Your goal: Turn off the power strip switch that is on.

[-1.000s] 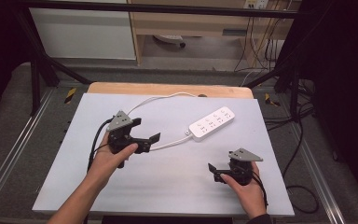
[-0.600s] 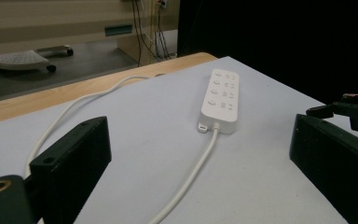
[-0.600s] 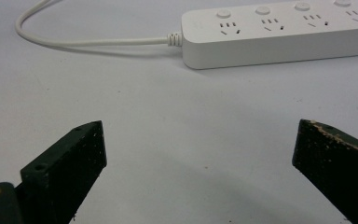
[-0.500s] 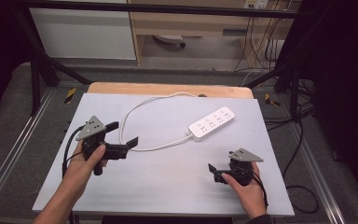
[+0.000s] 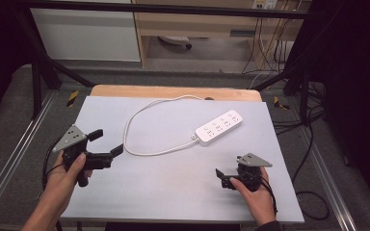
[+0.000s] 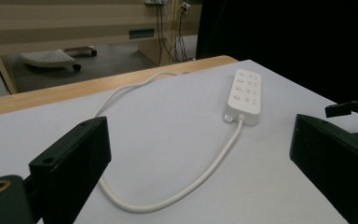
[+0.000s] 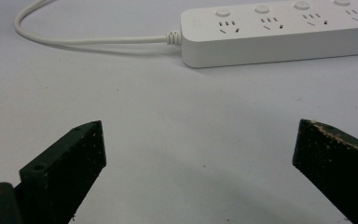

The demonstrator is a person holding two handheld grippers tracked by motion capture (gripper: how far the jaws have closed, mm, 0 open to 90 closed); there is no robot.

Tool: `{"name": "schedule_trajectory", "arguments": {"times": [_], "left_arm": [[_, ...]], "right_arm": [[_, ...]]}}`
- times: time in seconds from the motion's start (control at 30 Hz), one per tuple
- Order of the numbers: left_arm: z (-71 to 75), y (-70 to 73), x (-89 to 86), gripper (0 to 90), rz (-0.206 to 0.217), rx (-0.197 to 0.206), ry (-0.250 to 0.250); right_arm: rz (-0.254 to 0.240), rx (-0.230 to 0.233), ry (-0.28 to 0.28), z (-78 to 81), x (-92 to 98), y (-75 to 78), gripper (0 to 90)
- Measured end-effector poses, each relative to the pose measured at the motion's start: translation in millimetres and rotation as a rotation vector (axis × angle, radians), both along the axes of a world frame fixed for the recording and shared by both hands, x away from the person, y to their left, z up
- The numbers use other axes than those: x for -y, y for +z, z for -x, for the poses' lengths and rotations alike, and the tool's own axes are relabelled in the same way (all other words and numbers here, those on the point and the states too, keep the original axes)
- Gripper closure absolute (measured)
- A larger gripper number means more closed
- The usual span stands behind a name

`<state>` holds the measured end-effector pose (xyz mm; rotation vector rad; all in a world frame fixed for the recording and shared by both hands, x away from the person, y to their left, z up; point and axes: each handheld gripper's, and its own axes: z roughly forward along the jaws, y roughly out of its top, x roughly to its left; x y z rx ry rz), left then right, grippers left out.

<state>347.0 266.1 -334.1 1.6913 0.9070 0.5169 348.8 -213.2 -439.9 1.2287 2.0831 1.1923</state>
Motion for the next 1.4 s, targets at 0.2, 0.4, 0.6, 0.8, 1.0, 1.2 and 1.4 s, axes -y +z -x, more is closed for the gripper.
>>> {"name": "schedule_trajectory", "arguments": {"times": [0.2, 0.4, 0.6, 0.8, 1.0, 1.2, 1.4], "left_arm": [[4.3, -3.5, -17.2, 5.1, -0.001, -0.003, 0.031], [7.5, -9.0, -34.4, 5.0, 0.0, -0.013, 0.072], [11.0, -18.7, -44.8, 5.0, -0.008, -0.022, 0.094], [12.3, -30.0, -51.0, 5.1, 0.003, -0.033, 0.119], [13.6, -43.7, -52.8, 5.1, -0.032, -0.03, 0.127], [16.0, -59.8, -55.3, 5.5, -0.052, -0.05, 0.139], [18.2, -69.2, -51.7, 5.5, -0.099, -0.071, 0.128]], "right_arm": [[-0.001, 0.0, 0.0, 0.1, 0.1, 0.0, 3.2], [-0.005, 0.0, -0.005, 0.4, 2.0, 0.5, 3.3], [-0.005, 0.004, -0.006, 0.5, 3.3, 0.8, 3.3], [-0.008, 0.003, -0.014, 0.6, 5.5, 1.0, 3.4], [-0.007, 0.003, -0.015, 0.5, 6.2, 1.1, 3.4], [-0.006, 0.006, -0.019, 0.5, 8.5, 1.2, 3.4], [-0.009, 0.003, -0.023, 0.7, 10.2, 1.5, 3.4]]}}
